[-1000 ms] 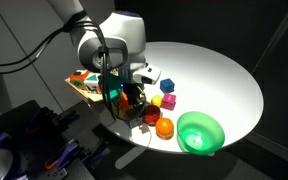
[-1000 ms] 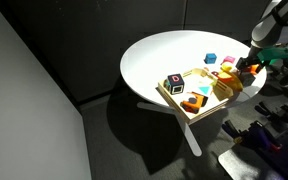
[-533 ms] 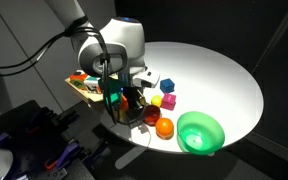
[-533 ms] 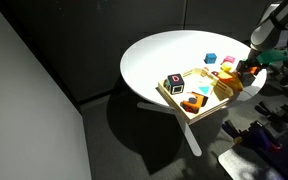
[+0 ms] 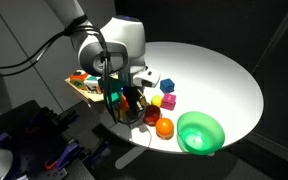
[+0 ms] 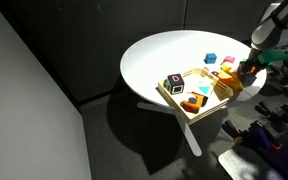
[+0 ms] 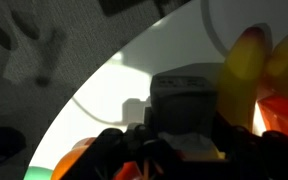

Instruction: Put the grey building block on the tray

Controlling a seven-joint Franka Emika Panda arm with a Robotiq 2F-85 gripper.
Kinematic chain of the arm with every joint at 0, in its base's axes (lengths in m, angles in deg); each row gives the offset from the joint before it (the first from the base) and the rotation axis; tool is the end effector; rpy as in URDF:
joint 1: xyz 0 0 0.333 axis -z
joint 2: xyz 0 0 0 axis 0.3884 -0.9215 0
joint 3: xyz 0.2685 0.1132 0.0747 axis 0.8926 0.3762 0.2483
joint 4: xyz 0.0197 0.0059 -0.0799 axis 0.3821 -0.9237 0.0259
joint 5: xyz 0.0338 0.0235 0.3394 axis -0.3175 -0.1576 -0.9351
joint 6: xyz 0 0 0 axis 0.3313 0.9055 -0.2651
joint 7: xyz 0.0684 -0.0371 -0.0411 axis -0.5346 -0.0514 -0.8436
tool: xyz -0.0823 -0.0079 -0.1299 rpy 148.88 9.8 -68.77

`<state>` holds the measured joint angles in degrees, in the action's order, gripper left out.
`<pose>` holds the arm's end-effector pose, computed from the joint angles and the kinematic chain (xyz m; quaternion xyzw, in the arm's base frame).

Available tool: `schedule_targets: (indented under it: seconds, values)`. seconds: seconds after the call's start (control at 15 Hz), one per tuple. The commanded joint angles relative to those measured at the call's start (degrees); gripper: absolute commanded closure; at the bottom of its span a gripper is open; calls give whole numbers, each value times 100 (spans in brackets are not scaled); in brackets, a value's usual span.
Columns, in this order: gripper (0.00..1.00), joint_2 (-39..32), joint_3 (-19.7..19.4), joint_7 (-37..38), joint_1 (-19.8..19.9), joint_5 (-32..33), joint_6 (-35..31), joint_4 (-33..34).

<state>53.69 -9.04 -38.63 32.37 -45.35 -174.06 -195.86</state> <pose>0.4146 -0.1607 0.1322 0.9776 -0.2064 -0.0328 0.0267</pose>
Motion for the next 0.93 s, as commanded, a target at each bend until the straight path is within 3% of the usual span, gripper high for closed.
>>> schedule_targets:
  seconds: [0.0, 0.87]
  values:
    - [70, 511, -183, -8, -144, 296, 508, -125]
    - [70, 1579, 196, 511, -704, 656, 1223, -70]
